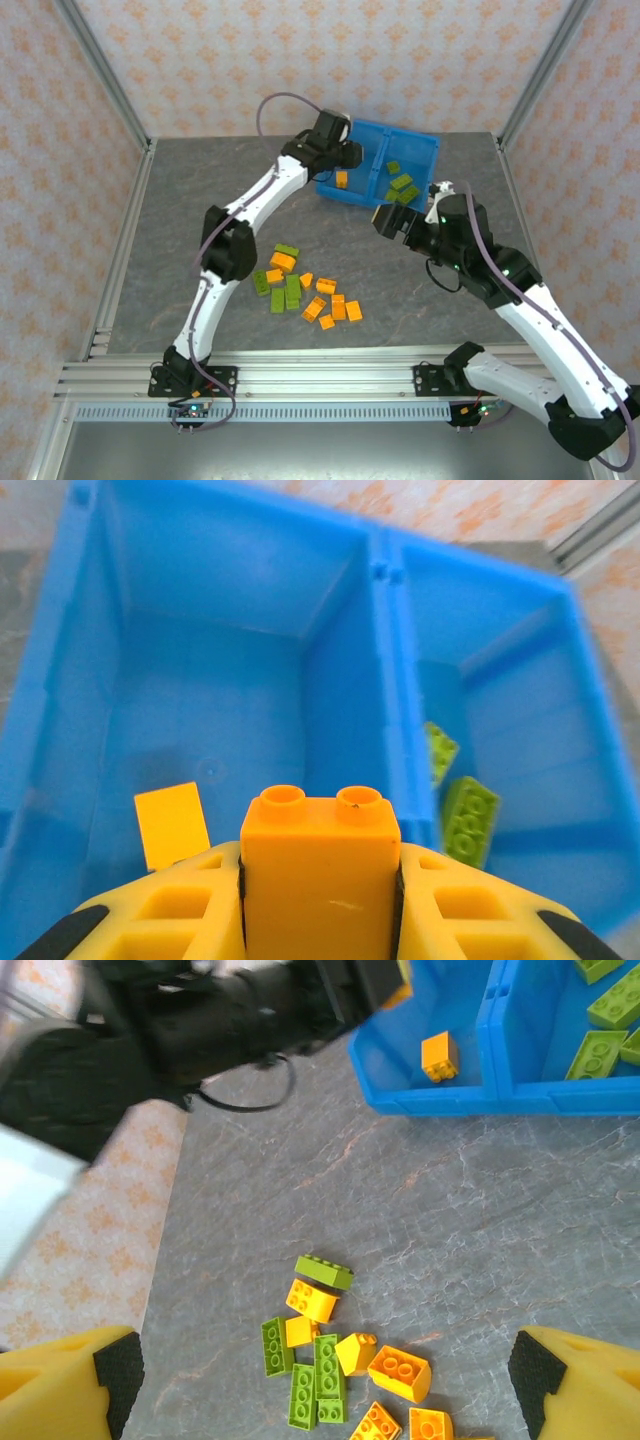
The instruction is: Sort the legos into containers by color
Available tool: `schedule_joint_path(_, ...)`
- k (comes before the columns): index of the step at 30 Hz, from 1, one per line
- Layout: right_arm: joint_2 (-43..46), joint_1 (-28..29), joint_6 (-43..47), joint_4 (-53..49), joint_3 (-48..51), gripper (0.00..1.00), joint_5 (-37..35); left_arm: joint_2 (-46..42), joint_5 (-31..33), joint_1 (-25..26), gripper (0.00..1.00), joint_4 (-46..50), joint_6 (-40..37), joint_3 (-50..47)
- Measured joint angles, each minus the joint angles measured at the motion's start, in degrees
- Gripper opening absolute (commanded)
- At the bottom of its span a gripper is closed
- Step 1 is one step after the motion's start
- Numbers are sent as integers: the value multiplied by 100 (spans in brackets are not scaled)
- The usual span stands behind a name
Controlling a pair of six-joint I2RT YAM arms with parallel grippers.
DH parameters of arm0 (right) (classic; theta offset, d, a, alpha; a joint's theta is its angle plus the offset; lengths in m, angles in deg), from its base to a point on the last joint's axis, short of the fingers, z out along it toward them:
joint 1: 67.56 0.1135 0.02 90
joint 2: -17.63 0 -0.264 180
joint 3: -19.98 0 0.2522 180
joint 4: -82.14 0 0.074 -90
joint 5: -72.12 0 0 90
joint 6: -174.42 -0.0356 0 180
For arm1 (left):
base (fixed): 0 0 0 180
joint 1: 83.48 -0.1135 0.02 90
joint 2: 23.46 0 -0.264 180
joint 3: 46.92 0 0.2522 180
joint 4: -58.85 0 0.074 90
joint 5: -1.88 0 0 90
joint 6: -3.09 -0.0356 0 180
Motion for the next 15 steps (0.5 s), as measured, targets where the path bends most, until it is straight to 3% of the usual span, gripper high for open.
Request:
schedule_joint_path(4, 168, 0, -20, -83, 4, 96, -109, 815, -9, -20, 26, 22, 42, 527)
schedule_joint_path(6, 186, 0, -17, -118, 7, 95, -125, 1012, -24, -13, 32, 33, 59, 638)
schedule_joint_path(9, 184, 0, -17, -125, 37, 95, -136, 1093, -24, -4, 47, 46, 125, 691)
schedule_joint_path(15, 184, 0, -17, -146, 61, 95, -138, 1036, -24, 33, 54, 48, 144, 933)
